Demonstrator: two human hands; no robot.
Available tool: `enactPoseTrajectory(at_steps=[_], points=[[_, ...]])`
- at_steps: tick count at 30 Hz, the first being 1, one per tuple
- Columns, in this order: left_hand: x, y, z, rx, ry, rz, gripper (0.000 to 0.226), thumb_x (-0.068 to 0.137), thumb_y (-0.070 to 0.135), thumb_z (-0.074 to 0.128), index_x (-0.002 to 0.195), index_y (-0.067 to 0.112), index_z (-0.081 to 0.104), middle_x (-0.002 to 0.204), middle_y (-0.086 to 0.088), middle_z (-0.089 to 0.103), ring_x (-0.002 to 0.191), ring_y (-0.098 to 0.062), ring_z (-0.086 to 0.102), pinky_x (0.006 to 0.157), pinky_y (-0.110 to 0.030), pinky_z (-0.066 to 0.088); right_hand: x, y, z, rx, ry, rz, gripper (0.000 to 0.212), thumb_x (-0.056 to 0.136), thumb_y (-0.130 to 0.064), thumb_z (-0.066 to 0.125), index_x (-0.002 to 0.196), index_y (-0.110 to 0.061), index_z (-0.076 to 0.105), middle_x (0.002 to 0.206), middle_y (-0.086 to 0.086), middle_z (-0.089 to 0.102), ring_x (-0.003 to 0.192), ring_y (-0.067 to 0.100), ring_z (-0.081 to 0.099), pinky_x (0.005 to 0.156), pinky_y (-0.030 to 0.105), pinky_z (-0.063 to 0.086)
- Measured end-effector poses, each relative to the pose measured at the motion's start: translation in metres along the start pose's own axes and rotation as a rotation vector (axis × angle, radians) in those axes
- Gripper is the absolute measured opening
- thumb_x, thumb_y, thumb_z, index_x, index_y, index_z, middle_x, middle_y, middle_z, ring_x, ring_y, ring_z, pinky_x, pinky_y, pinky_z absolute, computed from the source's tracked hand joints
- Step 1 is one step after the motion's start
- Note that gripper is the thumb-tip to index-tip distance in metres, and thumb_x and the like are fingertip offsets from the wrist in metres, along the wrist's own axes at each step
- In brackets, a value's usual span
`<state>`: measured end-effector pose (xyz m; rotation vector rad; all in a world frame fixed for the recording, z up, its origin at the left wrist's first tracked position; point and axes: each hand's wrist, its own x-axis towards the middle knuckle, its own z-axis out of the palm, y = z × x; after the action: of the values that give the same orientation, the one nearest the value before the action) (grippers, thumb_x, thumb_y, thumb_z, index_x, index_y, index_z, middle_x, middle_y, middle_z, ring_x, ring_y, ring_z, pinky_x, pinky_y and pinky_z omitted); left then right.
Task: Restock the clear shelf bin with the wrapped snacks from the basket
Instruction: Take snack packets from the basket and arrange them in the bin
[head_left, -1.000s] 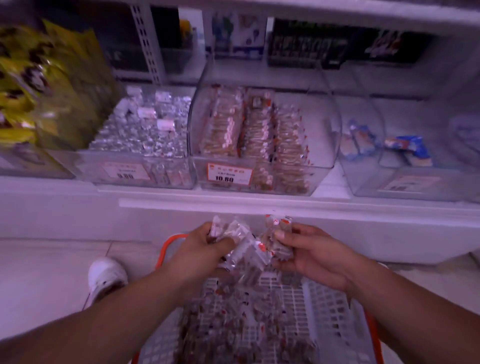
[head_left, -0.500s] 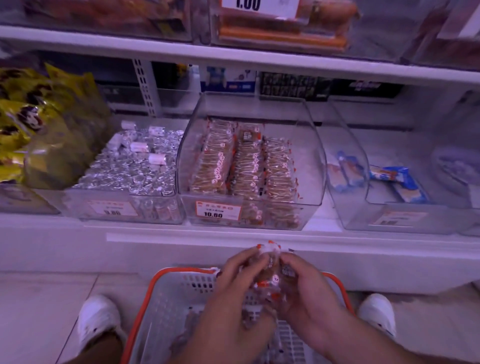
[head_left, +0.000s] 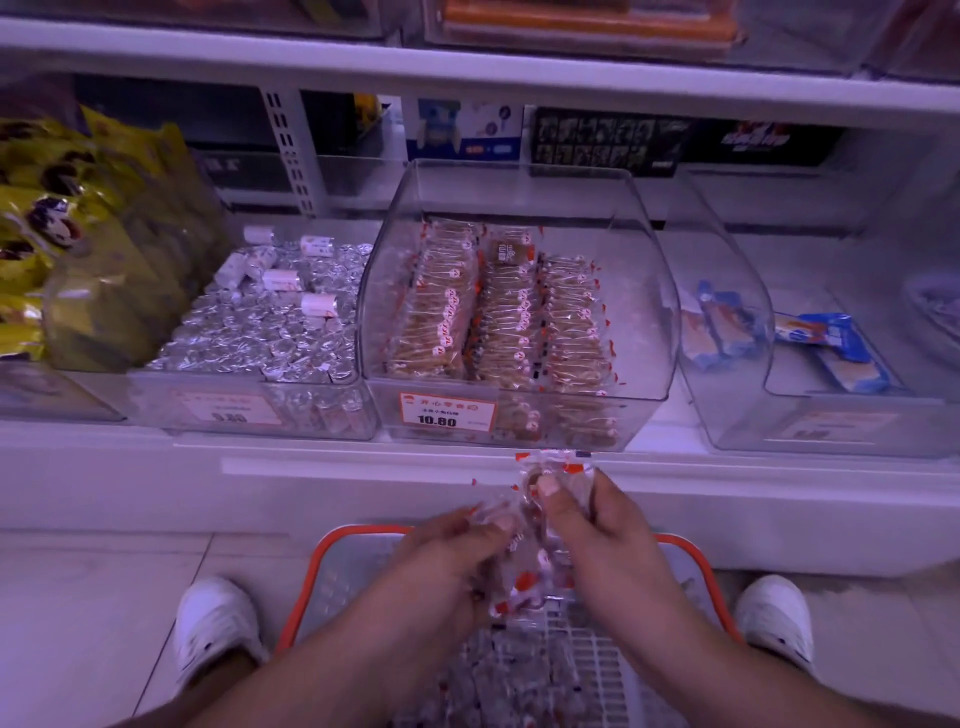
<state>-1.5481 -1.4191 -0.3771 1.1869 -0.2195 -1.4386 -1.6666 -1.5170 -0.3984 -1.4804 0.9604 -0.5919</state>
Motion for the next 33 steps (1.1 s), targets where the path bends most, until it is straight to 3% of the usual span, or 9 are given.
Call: enactPoseTrajectory(at_steps=[3,6,10,13,20,25,27,30,33], points=[[0.001,0.002,-0.006,0.013,0.088,0.021,0.029,0.077,0.01,0.07,0.105,0.004,0.072,0.096,-0.017,0.076,0.075,-0.028,0.07,0.075,-0.049,0.057,0.005,0.004,-0.002,0.059,0.028,0.11,0.027,0.095,-0.048,0.057,0.105,-0.026,0.068,0.099,-0.017,0.074,0.096,0.001,0.068,0.085,0.028,0.05],[0.002,0.001,-0.005,-0.03,0.126,0.032,0.028,0.081,0.007,0.07,0.108,0.002,0.067,0.09,-0.016,0.075,0.072,-0.028,0.07,0.058,-0.039,0.058,0.009,0.005,-0.001,0.232,0.087,0.268,0.03,0.096,-0.045,0.059,0.102,-0.018,0.068,0.102,-0.003,0.073,0.099,0.023,0.067,0.091,0.043,0.051],[0.008,0.0,-0.008,-0.037,0.28,0.124,0.03,0.086,0.005,0.07,0.113,0.013,0.065,0.091,-0.012,0.075,0.073,-0.026,0.062,0.062,-0.039,0.06,0.012,-0.007,-0.008,0.359,0.119,0.288,0.033,0.095,-0.038,0.061,0.103,-0.008,0.071,0.084,0.01,0.071,0.069,0.023,0.063,0.056,0.029,0.05],[0.013,0.001,-0.011,0.048,0.44,0.193,0.026,0.09,0.004,0.069,0.11,0.021,0.065,0.092,-0.006,0.075,0.081,-0.027,0.066,0.087,-0.054,0.057,0.005,-0.012,-0.006,0.39,0.001,0.212,0.042,0.091,-0.042,0.064,0.095,0.001,0.066,0.081,0.018,0.058,0.071,0.026,0.056,0.056,0.029,0.048],[0.008,-0.002,0.013,-0.05,0.358,0.196,0.021,0.094,0.009,0.064,0.114,0.015,0.066,0.097,-0.005,0.078,0.078,-0.015,0.074,0.055,-0.026,0.055,-0.011,-0.01,0.017,0.119,-0.055,0.013,0.033,0.091,-0.046,0.061,0.087,-0.015,0.07,0.072,0.005,0.07,0.067,0.012,0.063,0.067,0.036,0.055],[0.007,-0.01,0.02,0.072,0.345,0.227,0.024,0.101,0.03,0.051,0.114,0.018,0.067,0.099,0.005,0.078,0.093,-0.012,0.074,0.081,-0.034,0.06,-0.014,-0.005,0.029,0.311,-0.066,0.154,0.029,0.092,-0.041,0.059,0.107,-0.02,0.073,0.105,0.003,0.076,0.1,0.019,0.072,0.092,0.047,0.056],[0.006,-0.012,0.022,0.179,0.347,0.25,0.028,0.103,0.038,0.043,0.106,0.024,0.067,0.09,0.019,0.076,0.084,0.003,0.072,0.075,-0.016,0.057,-0.015,-0.003,0.032,0.386,-0.08,0.236,0.031,0.094,-0.04,0.057,0.111,-0.018,0.071,0.109,0.003,0.076,0.104,0.021,0.071,0.094,0.048,0.055],[0.005,-0.01,0.018,0.226,0.33,0.263,0.028,0.104,0.04,0.041,0.103,0.035,0.068,0.087,0.032,0.072,0.082,0.017,0.066,0.065,-0.001,0.047,-0.011,0.001,0.028,0.374,-0.042,0.257,0.03,0.099,-0.034,0.054,0.11,-0.011,0.07,0.103,0.009,0.076,0.098,0.026,0.073,0.087,0.048,0.057],[0.008,-0.002,0.012,0.109,0.311,0.19,0.023,0.101,0.013,0.053,0.113,0.023,0.07,0.096,0.006,0.079,0.082,-0.005,0.074,0.068,-0.018,0.057,-0.004,-0.001,0.019,0.432,-0.035,0.283,0.028,0.097,-0.032,0.057,0.105,-0.01,0.073,0.097,0.016,0.076,0.083,0.031,0.074,0.063,0.037,0.058]])
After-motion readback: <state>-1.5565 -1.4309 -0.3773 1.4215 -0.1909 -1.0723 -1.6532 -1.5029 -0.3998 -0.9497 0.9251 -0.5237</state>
